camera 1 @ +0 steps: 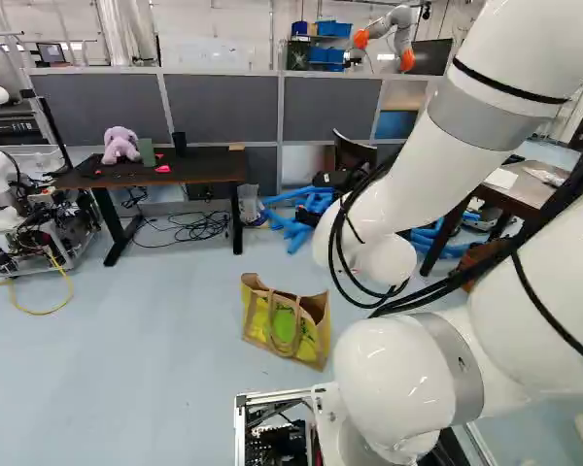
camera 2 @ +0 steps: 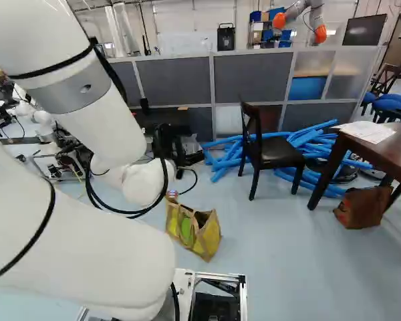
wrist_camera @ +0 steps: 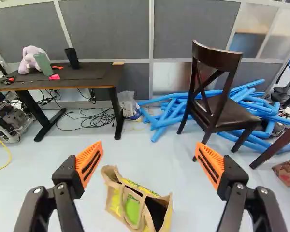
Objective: Pick up the bag on the ground and place it on the table
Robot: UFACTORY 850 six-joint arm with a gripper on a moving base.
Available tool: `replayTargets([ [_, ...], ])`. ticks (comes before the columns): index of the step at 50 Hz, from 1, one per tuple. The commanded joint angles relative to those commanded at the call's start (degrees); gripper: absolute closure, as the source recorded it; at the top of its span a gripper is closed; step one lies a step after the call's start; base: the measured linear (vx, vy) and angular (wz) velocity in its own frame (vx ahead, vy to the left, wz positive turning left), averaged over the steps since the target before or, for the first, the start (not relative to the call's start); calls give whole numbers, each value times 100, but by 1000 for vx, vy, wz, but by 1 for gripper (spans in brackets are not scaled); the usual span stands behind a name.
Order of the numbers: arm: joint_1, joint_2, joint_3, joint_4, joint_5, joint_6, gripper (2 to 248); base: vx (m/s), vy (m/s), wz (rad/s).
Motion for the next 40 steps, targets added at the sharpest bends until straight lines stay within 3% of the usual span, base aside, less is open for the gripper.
replayTargets([
  [20,0,-194,-165,0,0,0,3,0,0,0],
  [40,0,-1022,-664,-82,-31,0,3,0,0,0],
])
